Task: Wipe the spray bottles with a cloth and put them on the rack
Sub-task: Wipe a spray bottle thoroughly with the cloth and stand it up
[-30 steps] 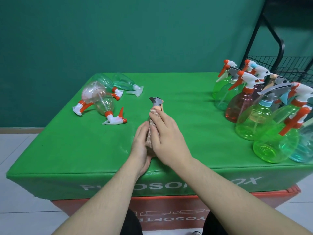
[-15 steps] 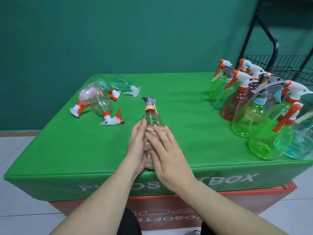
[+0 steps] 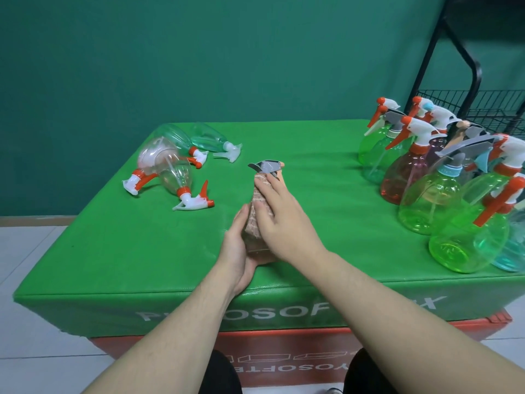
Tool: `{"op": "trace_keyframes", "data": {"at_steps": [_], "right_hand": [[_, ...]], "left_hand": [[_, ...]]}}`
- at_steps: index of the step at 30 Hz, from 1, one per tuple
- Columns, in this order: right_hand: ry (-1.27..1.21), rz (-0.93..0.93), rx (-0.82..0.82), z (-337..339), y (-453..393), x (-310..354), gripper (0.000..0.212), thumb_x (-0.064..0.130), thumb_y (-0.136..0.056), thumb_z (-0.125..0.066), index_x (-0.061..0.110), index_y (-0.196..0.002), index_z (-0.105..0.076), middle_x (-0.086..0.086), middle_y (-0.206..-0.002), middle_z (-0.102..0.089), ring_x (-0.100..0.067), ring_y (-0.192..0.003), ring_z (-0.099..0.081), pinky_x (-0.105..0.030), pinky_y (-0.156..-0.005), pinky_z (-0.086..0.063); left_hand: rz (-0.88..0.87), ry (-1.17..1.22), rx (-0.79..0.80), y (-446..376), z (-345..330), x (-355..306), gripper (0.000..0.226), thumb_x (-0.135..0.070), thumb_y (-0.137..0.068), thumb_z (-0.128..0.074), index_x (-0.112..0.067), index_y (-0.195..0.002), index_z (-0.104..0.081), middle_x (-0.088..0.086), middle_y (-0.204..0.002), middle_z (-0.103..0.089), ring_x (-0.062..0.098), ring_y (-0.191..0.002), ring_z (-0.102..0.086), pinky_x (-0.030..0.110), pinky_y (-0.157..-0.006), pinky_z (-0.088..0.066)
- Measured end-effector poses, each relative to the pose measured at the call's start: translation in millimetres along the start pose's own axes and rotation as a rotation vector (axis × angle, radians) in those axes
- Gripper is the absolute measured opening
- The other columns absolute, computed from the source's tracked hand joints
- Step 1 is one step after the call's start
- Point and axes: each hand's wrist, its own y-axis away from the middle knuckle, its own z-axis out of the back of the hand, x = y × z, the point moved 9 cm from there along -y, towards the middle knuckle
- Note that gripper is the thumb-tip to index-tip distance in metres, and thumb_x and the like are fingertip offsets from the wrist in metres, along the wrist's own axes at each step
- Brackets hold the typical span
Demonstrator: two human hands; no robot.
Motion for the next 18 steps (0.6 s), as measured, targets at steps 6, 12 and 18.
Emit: {"op": "trace_keyframes", "data": {"at_steps": [6, 12, 18], "right_hand": [[-0.054, -0.088, 0.002, -6, -2, -5, 0.048, 0.029, -0.105, -0.043, 0.024, -0.153, -0.044, 0.005, -0.164, -0.031, -0.011, -0.151, -0.025, -0.030, -0.123, -0.023], [0.130, 0.079, -0.050, -6, 20, 2, 0.055, 0.038, -0.101, -0.031, 0.019, -0.150, -0.047, 0.000, -0.160, -0.038, -0.019, -0.145, -0.037, -0.038, -0.119, -0.032], [0.290, 0.178, -0.035, -12, 53, -3, 0.053, 0.036, -0.106, -0.031, 0.022, -0.156, -0.036, -0.005, -0.165, -0.028, -0.028, -0.151, -0.028, -0.048, -0.120, -0.029]], "left_hand": [[0.003, 0.022, -0.041, 1, 3, -1, 0.045, -0.047, -0.106, -0.040, -0.021, -0.134, -0.065, 0.006, -0.119, -0.076, 0.023, -0.095, -0.075, 0.044, -0.071, -0.061], [-0.039, -0.031, -0.040, 4, 1, -4, 0.054, -0.055, -0.101, -0.048, -0.023, -0.143, -0.058, 0.007, -0.134, -0.069, 0.021, -0.121, -0.067, 0.037, -0.087, -0.061], [-0.139, -0.036, -0.063, 3, 2, -9, 0.073, -0.052, -0.089, -0.069, -0.012, -0.146, -0.049, 0.016, -0.132, -0.069, 0.031, -0.124, -0.066, 0.045, -0.106, -0.052]]}}
